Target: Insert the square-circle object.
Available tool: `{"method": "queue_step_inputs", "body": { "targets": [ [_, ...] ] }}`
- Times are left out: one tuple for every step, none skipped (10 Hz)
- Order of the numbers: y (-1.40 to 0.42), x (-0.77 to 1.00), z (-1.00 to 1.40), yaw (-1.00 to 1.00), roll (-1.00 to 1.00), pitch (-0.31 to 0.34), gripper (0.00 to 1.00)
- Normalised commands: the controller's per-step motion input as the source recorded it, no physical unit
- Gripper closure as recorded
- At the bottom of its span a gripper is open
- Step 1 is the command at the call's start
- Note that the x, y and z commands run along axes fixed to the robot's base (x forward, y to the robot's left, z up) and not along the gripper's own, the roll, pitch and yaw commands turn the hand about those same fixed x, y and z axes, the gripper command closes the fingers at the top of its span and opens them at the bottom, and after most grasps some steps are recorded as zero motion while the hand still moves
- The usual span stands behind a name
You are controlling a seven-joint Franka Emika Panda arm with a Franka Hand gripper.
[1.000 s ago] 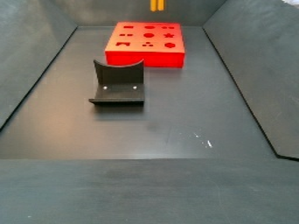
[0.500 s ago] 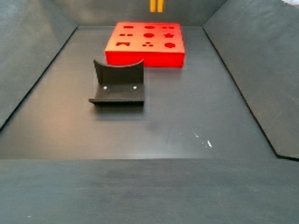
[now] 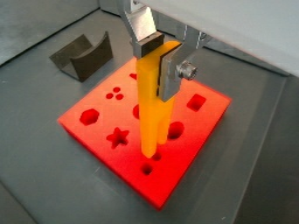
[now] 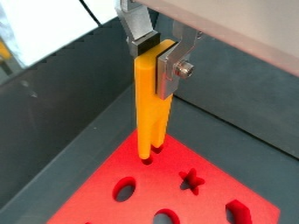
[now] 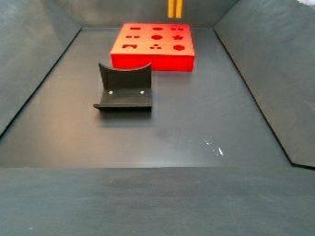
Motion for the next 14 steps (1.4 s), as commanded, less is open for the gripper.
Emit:
{"method": "queue_step_inputs", "body": {
  "targets": [
    [-0.09,-0.08,-0.47,0.06,0.0,-0.194,1.0],
    [0.0,-0.11,-0.42,0.03,-0.08,-0.2,1.0],
    [0.0,-0.12,-0.3,0.03,-0.12,-0.161,1.0],
    [0.03,-0.1,-0.2,0.0,-0.25,-0.13,1.0],
    [0.08,-0.12,-0.12,0.0,-0.28,-0.104,1.0],
    [0.1,-0.05,-0.06,0.0,-0.22,-0.087,1.0],
    [0.12,0.0,-0.12,0.03,-0.21,-0.044,1.0],
    [0.17,0.01,-0.14,0.02,-0.26,-0.011,1.0],
    [0.21,0.0,-0.09,0.0,-0.3,0.0,1.0],
    [0.14,-0.09,-0.13,0.0,-0.31,0.0,1.0],
    [0.11,-0.04,-0.17,0.0,-0.31,0.0,1.0],
    [0.05,0.0,-0.25,0.03,-0.26,0.0,1.0],
    [0.0,0.0,-0.28,0.02,-0.23,0.0,1.0],
    [-0.09,0.0,-0.22,0.0,0.07,0.0,1.0]
  ]
}}
